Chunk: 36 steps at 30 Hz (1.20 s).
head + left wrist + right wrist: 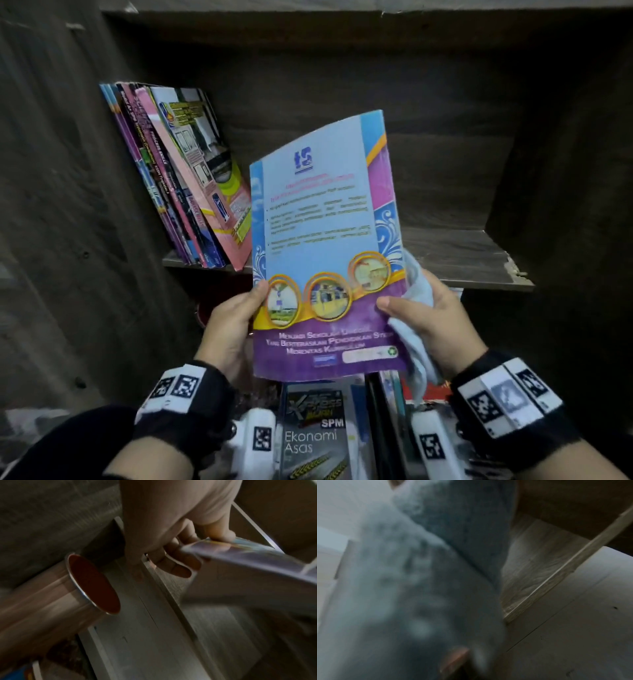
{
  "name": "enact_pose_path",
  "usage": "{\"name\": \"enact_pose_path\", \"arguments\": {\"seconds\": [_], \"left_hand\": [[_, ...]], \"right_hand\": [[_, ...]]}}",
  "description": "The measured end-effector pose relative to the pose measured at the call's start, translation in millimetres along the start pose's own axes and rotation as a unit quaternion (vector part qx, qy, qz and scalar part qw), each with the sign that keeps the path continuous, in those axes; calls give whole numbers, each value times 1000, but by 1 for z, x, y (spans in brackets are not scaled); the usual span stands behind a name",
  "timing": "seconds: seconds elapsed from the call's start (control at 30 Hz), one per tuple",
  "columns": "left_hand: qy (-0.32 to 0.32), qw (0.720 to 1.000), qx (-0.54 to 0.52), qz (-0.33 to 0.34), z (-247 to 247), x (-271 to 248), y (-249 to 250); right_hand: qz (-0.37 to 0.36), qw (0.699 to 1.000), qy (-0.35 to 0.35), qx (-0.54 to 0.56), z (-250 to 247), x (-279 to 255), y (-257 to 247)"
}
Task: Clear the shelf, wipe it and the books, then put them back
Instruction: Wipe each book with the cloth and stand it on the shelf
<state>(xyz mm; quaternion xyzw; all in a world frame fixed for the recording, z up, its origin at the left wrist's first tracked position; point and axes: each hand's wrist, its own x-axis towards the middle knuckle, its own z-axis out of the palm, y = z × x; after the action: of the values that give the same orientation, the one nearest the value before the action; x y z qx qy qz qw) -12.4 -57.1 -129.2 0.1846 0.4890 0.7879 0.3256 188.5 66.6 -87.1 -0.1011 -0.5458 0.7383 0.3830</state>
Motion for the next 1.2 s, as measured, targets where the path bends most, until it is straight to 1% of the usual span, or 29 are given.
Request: {"name": "enact_pose_path", "arguments": {"seconds": [0.07, 0.1, 0.17, 0.2, 0.23, 0.33, 0.4, 0.47, 0.5, 0.53, 0.6, 0.63, 0.67, 0.7, 0.73, 0.77, 0.8, 0.83, 0.87, 0.9, 0.93, 0.97, 1.0, 1.03, 1.07, 1.1, 1.13, 1.17, 1.2], "left_hand": [[0, 999, -49, 24, -2, 2, -1], [-18, 996, -79, 25, -1, 2, -1], [-65, 992, -107, -1, 3, -1, -1], [-87, 991, -101, -11, 7, -4, 0], [-103, 990, -92, -5, 10, -8, 0], [-89, 994, -30, 52, 20, -16, 2], [-81, 993, 0, 81, 21, -19, 2], [-70, 992, 28, 103, 22, -22, 1], [-60, 991, 31, 112, 23, -24, 0], [-52, 991, 26, 117, 24, -26, -1], [-47, 992, 1, 119, 26, -30, -2], [-47, 992, -9, 115, 27, -32, -3], [-50, 992, -13, 112, 27, -34, -3], [-52, 992, -10, 110, 28, -35, -4], [-50, 993, -4, 110, 27, -36, -6], [-46, 992, 9, 113, 26, -37, -9], [-42, 991, 30, 120, 26, -39, -11], [-43, 990, 54, 125, 25, -41, -12], [-52, 988, 74, 125, 25, -44, -13], [-65, 987, 83, 120, 24, -45, -15], [-76, 988, 82, 111, 23, -48, -16], [-91, 988, 77, 103, 22, -50, -17], [-108, 986, 77, 97, 22, -51, -19], [-125, 984, 88, 93, 22, -53, -21], [-140, 981, 103, 90, 23, -56, -24], [-152, 977, 117, 89, 25, -57, -26], [-161, 974, 130, 90, 26, -59, -29], [-168, 971, 141, 90, 28, -60, -32], [-174, 970, 148, 86, 29, -61, -34]], "right_hand": [[1, 1000, 6, 13, -7, 1, -7], [1, 1000, 5, 19, -8, 1, -10], [5, 1000, -6, 28, -9, 0, -11], [10, 1000, -13, 25, -9, 0, -11], [14, 1000, -15, 19, -9, -1, -10], [11, 1000, 16, -18, -14, 2, -6], [-4, 996, 46, -74, -16, 5, -1], [-23, 981, 80, -174, -20, 8, 7], [-30, 964, 99, -243, -22, 9, 11], [-32, 938, 118, -325, -23, 9, 14], [-22, 861, 139, -489, -18, 7, 23], [-9, 823, 144, -550, -12, 2, 30], [5, 785, 140, -604, -3, -3, 37], [27, 747, 115, -654, 8, -11, 45], [48, 716, 64, -693, 19, -20, 52], [48, 703, -7, -710, 27, -30, 60], [36, 701, -77, -708, 34, -38, 68], [11, 701, -130, -702, 36, -42, 73], [-35, 693, -160, -702, 34, -43, 74], [-100, 671, -151, -719, 27, -37, 76], [-132, 659, -118, -731, 20, -29, 73], [-129, 660, -73, -736, 11, -17, 67], [-110, 674, -25, -730, 2, -6, 59], [-102, 692, 43, -713, -8, 4, 52], [-79, 720, 116, -680, -16, 11, 47], [-35, 748, 169, -641, -20, 14, 46], [-1, 765, 195, -613, -19, 14, 46], [8, 770, 194, -607, -12, 10, 47], [-6, 775, 165, -610, -2, 2, 50]]}}
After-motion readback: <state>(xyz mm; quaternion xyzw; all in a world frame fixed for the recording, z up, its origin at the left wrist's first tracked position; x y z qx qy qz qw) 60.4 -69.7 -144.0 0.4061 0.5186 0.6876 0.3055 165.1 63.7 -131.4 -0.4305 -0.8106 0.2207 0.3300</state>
